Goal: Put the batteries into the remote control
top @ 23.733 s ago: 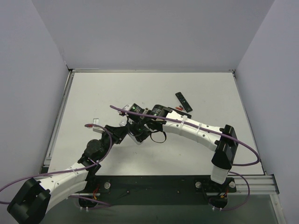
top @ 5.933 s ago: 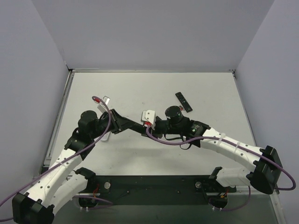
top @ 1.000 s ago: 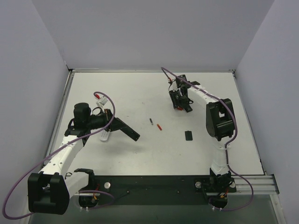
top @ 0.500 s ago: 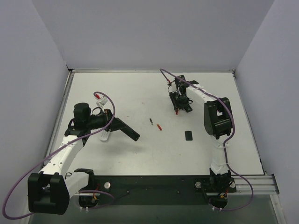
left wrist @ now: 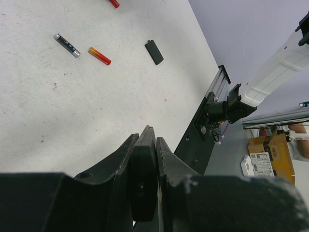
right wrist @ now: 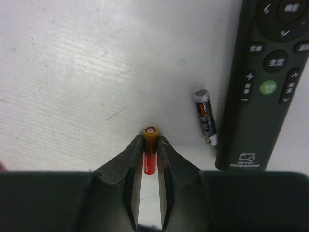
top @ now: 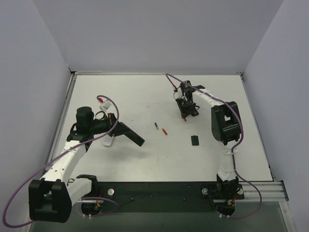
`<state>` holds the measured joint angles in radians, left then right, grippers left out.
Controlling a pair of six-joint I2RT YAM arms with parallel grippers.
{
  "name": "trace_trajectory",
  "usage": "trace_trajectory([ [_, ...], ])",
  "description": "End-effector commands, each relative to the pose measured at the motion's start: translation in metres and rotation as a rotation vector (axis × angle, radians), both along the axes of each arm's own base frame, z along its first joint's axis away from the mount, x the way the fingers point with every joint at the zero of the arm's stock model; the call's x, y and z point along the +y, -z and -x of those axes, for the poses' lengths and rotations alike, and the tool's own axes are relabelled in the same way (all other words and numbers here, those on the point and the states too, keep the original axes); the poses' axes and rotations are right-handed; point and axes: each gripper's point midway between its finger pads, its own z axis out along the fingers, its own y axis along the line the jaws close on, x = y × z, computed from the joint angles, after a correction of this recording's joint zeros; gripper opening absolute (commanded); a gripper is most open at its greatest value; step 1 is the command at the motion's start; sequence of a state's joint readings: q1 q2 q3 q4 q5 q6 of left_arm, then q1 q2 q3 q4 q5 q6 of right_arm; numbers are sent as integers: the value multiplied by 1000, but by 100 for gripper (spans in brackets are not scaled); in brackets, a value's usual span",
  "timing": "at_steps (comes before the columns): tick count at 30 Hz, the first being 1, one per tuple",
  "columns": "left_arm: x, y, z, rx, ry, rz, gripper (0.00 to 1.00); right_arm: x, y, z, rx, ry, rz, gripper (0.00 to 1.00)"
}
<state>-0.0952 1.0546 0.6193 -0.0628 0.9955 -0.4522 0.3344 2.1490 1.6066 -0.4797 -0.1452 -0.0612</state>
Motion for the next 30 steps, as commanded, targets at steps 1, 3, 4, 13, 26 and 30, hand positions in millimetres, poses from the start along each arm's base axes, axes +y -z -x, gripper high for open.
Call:
trace_trajectory([
  [1, 1, -13, -1, -72, 8, 14, 0, -2, -1, 44, 95, 29, 33, 11],
  [3, 0, -14, 0, -70, 12, 16, 0, 0, -5, 54, 100, 70, 24, 9],
  [4, 0, -14, 0, -73, 12, 16, 0, -1, 0, 65, 123, 83, 31, 7],
  [13, 0, -16, 2, -81, 15, 20, 0, 4, 1, 105, 96, 187, 14, 21],
  [26, 0, -18, 3, -89, 14, 20, 0, 14, -1, 136, 111, 159, -37, 42],
  [30, 0, -17, 3, -83, 14, 19, 0, 26, 0, 141, 129, 141, -69, 39],
])
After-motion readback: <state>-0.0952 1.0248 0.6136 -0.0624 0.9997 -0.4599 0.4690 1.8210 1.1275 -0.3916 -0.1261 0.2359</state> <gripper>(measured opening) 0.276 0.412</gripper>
